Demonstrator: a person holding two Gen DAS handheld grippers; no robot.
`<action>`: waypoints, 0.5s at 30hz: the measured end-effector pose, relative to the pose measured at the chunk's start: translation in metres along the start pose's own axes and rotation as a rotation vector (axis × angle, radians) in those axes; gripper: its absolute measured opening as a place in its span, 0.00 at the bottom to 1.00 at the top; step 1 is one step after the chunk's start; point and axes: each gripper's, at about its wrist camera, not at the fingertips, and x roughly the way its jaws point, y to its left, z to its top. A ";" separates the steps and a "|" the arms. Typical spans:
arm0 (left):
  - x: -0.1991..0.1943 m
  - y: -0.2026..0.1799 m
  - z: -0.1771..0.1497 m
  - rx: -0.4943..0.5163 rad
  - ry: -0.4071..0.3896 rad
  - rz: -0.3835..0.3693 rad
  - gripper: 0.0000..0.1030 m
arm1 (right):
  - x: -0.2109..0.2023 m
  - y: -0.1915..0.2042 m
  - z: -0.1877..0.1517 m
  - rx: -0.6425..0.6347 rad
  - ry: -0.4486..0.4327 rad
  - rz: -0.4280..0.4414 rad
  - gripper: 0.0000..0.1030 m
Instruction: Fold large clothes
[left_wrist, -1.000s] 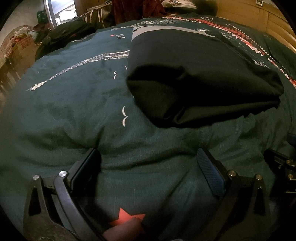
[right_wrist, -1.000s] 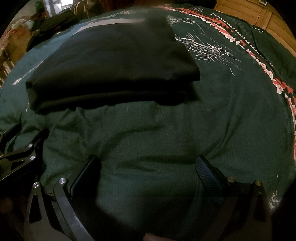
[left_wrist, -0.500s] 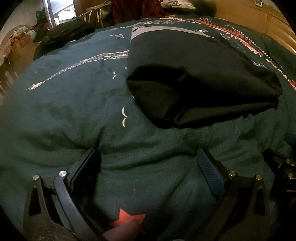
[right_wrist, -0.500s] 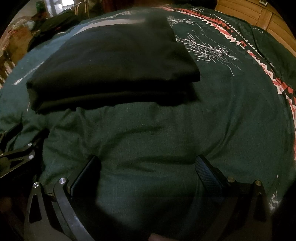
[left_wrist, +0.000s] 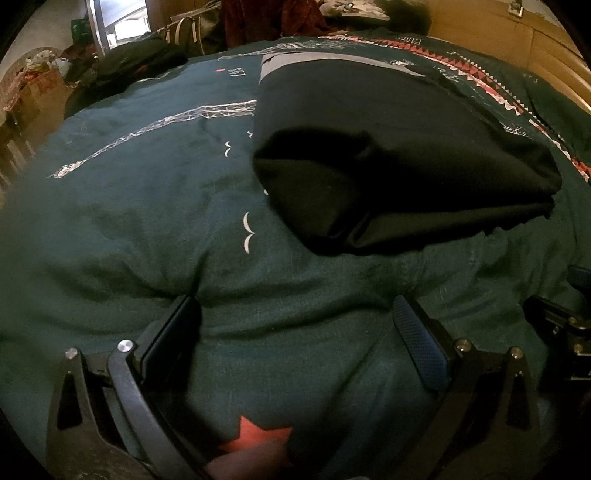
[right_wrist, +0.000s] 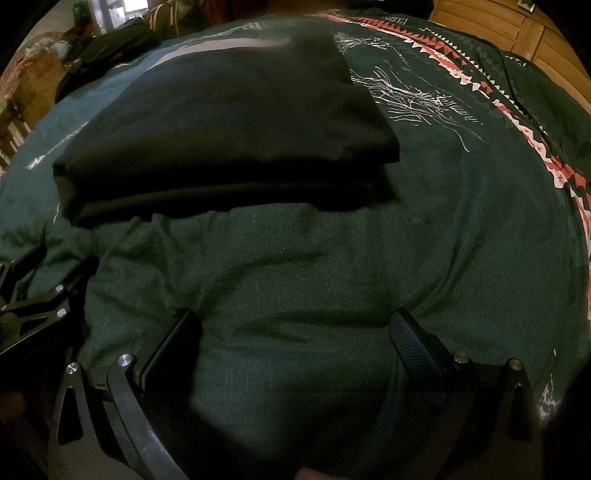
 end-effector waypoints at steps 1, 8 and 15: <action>0.000 0.000 0.000 0.000 0.000 -0.001 1.00 | 0.000 0.000 0.000 0.000 0.000 0.001 1.00; 0.000 -0.001 0.000 0.000 0.001 -0.001 1.00 | 0.000 0.000 0.000 0.000 0.000 0.000 1.00; 0.000 0.000 -0.001 0.001 0.003 -0.004 1.00 | 0.000 0.000 0.000 0.000 0.000 0.001 1.00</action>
